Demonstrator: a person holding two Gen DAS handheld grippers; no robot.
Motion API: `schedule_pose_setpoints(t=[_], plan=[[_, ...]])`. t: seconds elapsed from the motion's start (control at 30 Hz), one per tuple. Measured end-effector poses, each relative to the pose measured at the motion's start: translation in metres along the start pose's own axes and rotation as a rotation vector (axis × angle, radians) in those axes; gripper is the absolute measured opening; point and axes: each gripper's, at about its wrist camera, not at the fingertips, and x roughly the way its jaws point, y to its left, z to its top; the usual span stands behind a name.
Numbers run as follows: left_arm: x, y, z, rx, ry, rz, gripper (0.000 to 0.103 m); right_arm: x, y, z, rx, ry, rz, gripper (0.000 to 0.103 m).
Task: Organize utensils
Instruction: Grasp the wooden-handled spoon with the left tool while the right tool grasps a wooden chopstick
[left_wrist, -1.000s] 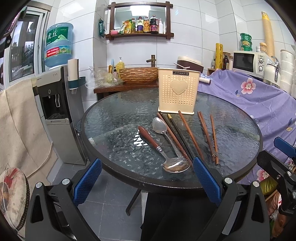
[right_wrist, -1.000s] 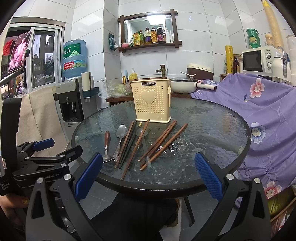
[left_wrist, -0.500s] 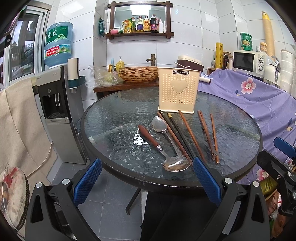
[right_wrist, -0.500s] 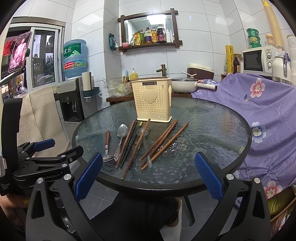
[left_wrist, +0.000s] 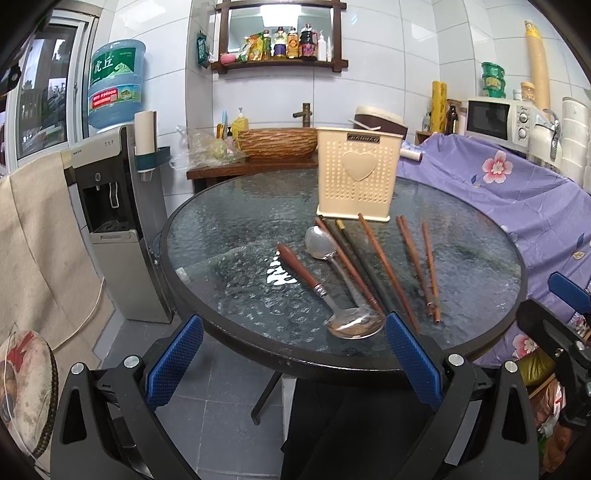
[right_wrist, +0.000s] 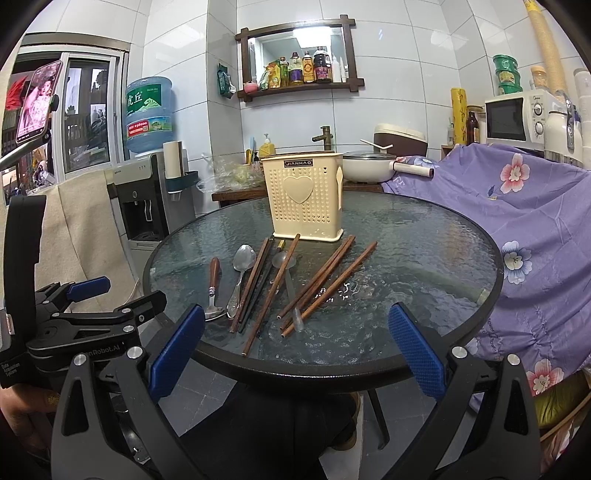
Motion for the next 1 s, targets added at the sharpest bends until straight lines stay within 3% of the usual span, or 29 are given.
schedule_pose_setpoints(t=[0.27,0.33,0.53,0.6,0.77,1.0], plan=[[0.030,0.024,0.006,-0.038,0.081,0.052,0.097,0.033,-0.024,0.005,0.027,0.113,-0.065,0.098],[0.039,0.028,0.012,-0.048,0.104,0.032,0.097,0.045,-0.033,0.007,0.050,0.157,-0.065,0.098],[0.068,0.030,0.032,-0.056,0.170,-0.012,0.079,0.077,-0.050,0.023,0.083,0.222,-0.064,0.096],[0.080,0.031,0.039,-0.070,0.202,-0.032,0.074,0.087,-0.051,0.029,0.077,0.245,-0.066,0.088],[0.102,0.034,0.048,-0.101,0.272,-0.070,0.058,0.118,-0.057,0.048,0.072,0.305,-0.082,0.078],[0.121,0.034,0.059,-0.097,0.327,-0.086,0.052,0.171,-0.074,0.068,0.140,0.432,-0.098,0.049]])
